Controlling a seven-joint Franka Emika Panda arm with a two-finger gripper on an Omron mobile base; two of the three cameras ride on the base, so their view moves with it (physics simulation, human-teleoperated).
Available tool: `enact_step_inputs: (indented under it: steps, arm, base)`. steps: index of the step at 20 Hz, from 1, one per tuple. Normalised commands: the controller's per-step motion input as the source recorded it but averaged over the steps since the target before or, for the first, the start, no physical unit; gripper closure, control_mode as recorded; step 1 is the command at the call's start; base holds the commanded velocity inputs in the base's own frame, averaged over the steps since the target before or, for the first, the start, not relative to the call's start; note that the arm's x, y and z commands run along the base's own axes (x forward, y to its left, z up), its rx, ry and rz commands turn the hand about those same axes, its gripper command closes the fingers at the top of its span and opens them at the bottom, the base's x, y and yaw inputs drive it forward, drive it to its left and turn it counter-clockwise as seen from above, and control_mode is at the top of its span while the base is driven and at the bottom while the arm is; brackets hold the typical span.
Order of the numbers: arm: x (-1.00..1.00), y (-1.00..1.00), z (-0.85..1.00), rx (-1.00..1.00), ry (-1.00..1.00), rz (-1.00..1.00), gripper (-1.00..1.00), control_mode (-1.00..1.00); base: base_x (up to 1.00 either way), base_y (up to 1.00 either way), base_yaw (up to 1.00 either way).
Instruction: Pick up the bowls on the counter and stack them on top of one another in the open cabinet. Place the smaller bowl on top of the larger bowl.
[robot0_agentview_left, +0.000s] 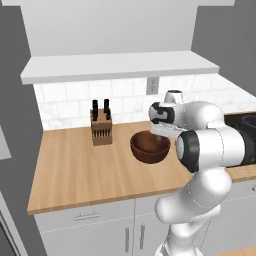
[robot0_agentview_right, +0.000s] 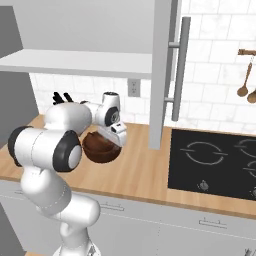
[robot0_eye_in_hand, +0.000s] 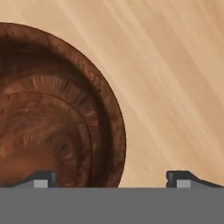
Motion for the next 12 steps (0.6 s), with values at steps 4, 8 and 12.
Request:
enact_step_inputs:
  steps: [4,8,12]
  arm:
    - [-0.18,-0.01,-0.73,-0.02,0.00,0.02,-1.00,-1.00]
    - [-0.15,-0.01,-0.59,0.00,-0.05,0.02,1.00,-1.00]
    - [-0.01,0.00,-0.11,0.00,-0.06,0.00,1.00,-1.00]
  base:
    - [0.00,0.00,0.00]
    - [0.00,0.00,0.00]
    - [0.00,0.00,0.00]
